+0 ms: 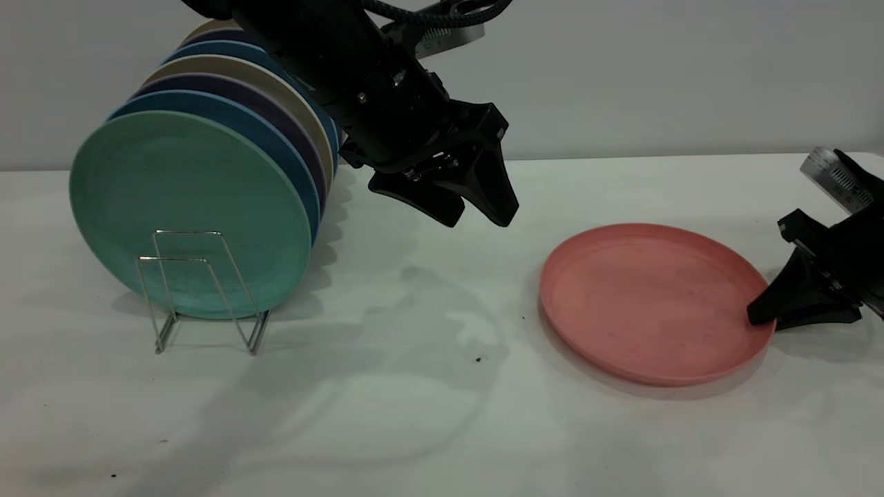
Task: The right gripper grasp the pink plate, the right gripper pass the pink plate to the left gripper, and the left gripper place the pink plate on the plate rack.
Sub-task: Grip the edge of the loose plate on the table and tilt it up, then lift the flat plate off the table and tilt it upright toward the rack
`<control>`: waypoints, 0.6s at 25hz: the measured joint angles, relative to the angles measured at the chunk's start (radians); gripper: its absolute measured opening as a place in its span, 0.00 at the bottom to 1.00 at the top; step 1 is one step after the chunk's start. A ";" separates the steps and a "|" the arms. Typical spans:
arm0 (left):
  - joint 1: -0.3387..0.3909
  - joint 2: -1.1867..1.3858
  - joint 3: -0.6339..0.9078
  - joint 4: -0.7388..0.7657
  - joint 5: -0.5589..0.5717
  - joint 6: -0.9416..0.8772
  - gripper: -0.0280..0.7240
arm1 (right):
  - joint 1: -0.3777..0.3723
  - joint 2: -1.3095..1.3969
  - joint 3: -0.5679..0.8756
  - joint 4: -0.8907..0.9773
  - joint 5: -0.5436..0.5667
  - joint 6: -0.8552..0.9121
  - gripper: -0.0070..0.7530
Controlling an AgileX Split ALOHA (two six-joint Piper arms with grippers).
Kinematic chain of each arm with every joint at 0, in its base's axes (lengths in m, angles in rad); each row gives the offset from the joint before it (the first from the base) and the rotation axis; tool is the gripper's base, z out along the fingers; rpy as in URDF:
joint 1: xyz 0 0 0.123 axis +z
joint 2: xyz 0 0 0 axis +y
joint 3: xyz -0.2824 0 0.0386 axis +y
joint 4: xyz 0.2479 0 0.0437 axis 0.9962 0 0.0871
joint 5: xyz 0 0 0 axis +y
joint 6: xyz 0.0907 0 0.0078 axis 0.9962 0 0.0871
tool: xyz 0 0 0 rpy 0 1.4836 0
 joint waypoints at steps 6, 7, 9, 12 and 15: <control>0.000 0.000 0.000 0.000 -0.016 -0.001 0.82 | 0.000 0.006 0.000 0.057 0.074 -0.067 0.03; 0.000 0.000 0.000 0.000 -0.018 -0.003 0.82 | 0.000 0.006 0.000 0.078 0.104 -0.087 0.03; 0.000 0.000 0.000 0.000 -0.018 -0.004 0.82 | 0.005 0.001 0.000 0.100 0.154 -0.121 0.03; 0.000 0.000 0.000 -0.001 -0.018 -0.004 0.82 | 0.026 -0.018 0.000 0.114 0.179 -0.141 0.03; 0.000 0.000 0.000 -0.002 -0.020 -0.004 0.82 | 0.056 -0.042 0.000 0.120 0.187 -0.148 0.03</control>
